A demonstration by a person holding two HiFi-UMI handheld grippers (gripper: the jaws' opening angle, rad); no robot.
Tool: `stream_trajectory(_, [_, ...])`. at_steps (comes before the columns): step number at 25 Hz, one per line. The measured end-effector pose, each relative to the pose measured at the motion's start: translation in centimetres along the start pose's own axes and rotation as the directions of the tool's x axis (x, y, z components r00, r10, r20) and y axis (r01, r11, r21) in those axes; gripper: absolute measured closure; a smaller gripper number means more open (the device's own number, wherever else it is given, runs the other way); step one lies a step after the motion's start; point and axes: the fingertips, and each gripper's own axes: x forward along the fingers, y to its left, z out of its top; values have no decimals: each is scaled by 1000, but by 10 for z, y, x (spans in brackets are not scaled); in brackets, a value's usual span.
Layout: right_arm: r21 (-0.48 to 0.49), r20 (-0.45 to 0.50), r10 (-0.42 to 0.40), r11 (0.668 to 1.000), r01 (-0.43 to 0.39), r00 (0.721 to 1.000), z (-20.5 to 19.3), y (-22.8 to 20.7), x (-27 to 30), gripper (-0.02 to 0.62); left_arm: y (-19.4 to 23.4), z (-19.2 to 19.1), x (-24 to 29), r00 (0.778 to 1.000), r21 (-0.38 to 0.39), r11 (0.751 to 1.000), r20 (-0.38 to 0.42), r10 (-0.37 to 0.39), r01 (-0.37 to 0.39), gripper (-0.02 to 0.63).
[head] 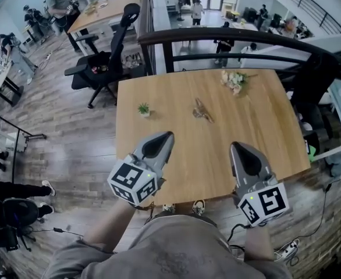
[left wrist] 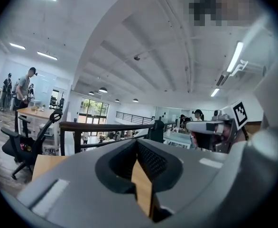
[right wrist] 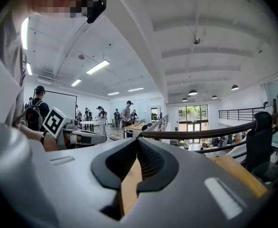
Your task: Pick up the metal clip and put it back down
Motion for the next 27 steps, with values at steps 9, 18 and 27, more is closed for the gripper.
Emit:
stream_trajectory(9, [26, -54, 72, 997, -71, 996, -22, 34, -6, 584, -10, -16, -31, 999, -10, 1000, -27, 28, -28, 604])
stream_trajectory(18, [35, -50, 68, 997, -67, 996, -27, 43, -12, 584, -19, -26, -44, 998, 35, 998, -48, 48, -47, 604])
stream_trajectory(27, [46, -55, 68, 997, -65, 996, -29, 53, -15, 584, -16, -24, -57, 996, 53, 997, -54, 65, -62, 604])
